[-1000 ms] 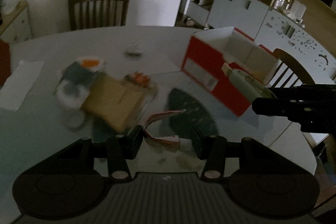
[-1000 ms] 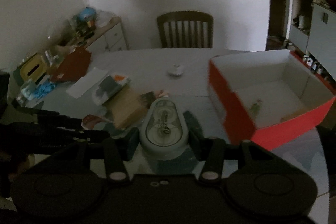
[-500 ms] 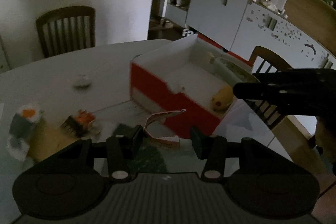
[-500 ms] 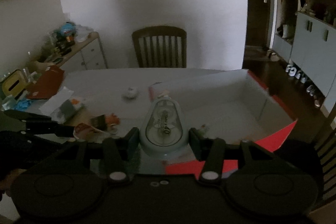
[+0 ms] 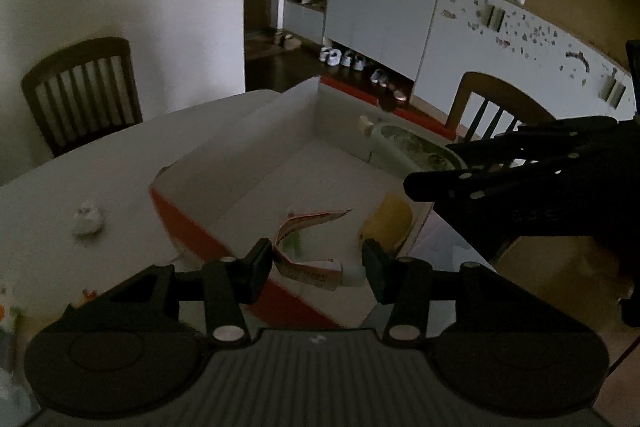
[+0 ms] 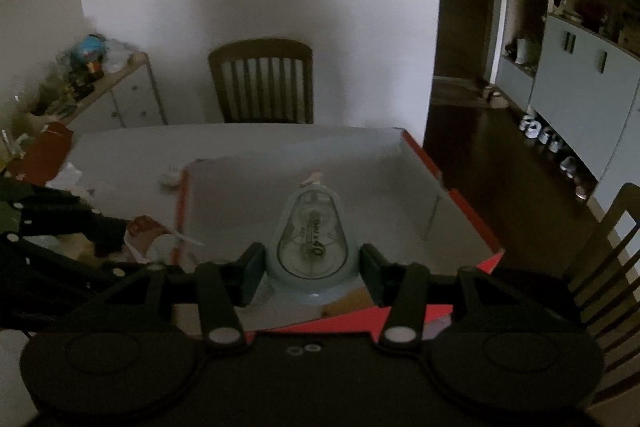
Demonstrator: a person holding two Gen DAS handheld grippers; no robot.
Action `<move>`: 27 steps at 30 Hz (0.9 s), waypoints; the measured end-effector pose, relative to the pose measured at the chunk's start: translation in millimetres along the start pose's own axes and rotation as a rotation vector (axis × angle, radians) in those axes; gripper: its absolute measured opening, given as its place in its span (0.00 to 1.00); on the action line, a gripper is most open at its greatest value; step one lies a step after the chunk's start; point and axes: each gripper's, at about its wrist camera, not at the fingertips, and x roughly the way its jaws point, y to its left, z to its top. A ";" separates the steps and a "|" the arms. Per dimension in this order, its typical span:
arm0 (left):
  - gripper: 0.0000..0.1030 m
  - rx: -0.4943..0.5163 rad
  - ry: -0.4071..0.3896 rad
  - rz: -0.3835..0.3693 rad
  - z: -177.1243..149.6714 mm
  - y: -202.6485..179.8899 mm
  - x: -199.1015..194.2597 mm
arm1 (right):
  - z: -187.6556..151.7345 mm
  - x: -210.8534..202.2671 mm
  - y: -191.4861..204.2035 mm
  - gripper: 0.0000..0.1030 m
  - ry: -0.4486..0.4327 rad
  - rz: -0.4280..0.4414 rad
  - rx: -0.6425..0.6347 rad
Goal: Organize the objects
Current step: 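Carry the tube with the left gripper while the right gripper carries the white device into the red box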
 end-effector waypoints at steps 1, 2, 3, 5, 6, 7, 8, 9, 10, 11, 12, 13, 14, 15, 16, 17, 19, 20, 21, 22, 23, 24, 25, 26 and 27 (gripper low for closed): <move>0.47 0.009 0.006 0.005 3.2 -2.2 6.3 | 0.4 3.5 -4.1 0.49 0.006 -0.004 0.003; 0.47 0.017 0.014 0.011 6.3 -4.4 12.9 | 0.9 8.7 -8.8 0.49 0.017 -0.008 0.006; 0.47 0.024 0.021 0.018 8.9 -6.2 18.7 | 1.0 9.7 -19.8 0.49 0.025 -0.010 0.008; 0.47 0.030 0.034 0.038 12.4 -7.3 28.3 | 1.1 19.3 -28.2 0.49 0.042 -0.015 0.012; 0.47 0.026 0.043 0.047 15.0 -6.8 35.3 | 0.9 24.2 -31.8 0.49 0.051 -0.020 0.015; 0.47 0.022 0.051 0.052 16.5 -5.5 40.7 | 1.2 29.2 -36.1 0.49 0.060 -0.024 0.014; 0.47 0.019 0.059 0.057 18.6 -4.4 45.9 | 1.2 33.5 -38.4 0.49 0.068 -0.027 0.009; 0.47 0.017 0.067 0.065 21.0 -3.2 51.6 | 1.8 37.7 -40.1 0.49 0.074 -0.028 0.005; 0.47 0.016 0.076 0.071 23.4 -2.2 58.0 | 3.0 42.1 -42.3 0.49 0.080 -0.031 -0.001; 0.47 0.013 0.085 0.073 25.5 -1.6 63.3 | 3.8 47.2 -43.9 0.49 0.088 -0.033 -0.006; 0.47 0.008 0.097 0.072 27.6 -0.7 69.9 | 5.0 52.7 -45.0 0.49 0.096 -0.034 -0.013; 0.47 0.007 0.108 0.070 29.0 -0.7 75.2 | 6.4 57.6 -45.6 0.49 0.105 -0.033 -0.023; 0.47 0.009 0.121 0.069 29.8 -1.3 80.8 | 7.1 63.2 -46.4 0.49 0.116 -0.029 -0.031; 0.47 0.011 0.135 0.071 30.2 -2.1 86.5 | 7.5 69.2 -46.9 0.49 0.133 -0.018 -0.039; 0.47 0.013 0.153 0.070 30.7 -2.4 93.1 | 7.7 75.0 -46.4 0.49 0.154 -0.004 -0.048; 0.47 0.016 0.167 0.068 31.2 -3.2 98.9 | 7.4 81.7 -46.5 0.49 0.174 0.004 -0.052; 0.47 0.027 0.195 0.074 31.9 -4.7 111.3 | 6.7 93.7 -45.1 0.49 0.213 0.006 -0.058; 0.47 0.029 0.205 0.075 31.9 -4.9 116.4 | 6.5 100.1 -45.9 0.49 0.231 0.005 -0.063; 0.47 0.026 0.217 0.074 31.4 -4.2 121.6 | 6.0 105.0 -46.3 0.49 0.239 0.000 -0.066; 0.47 0.021 0.230 0.076 31.4 -2.9 126.1 | 6.1 109.6 -46.6 0.49 0.249 -0.011 -0.071; 0.47 0.013 0.246 0.076 32.0 -1.0 130.9 | 5.7 114.4 -47.1 0.49 0.263 -0.017 -0.074; 0.47 0.006 0.263 0.069 32.1 0.7 135.4 | 5.2 119.8 -47.0 0.49 0.282 -0.021 -0.073; 0.47 0.002 0.278 0.060 31.5 1.8 139.4 | 4.6 123.8 -47.6 0.49 0.296 -0.023 -0.069; 0.47 0.002 0.286 0.057 31.1 1.5 142.2 | 4.1 127.7 -49.2 0.49 0.309 -0.023 -0.068; 0.47 0.007 0.298 0.056 30.1 1.0 145.3 | 3.5 130.6 -49.7 0.49 0.325 -0.023 -0.073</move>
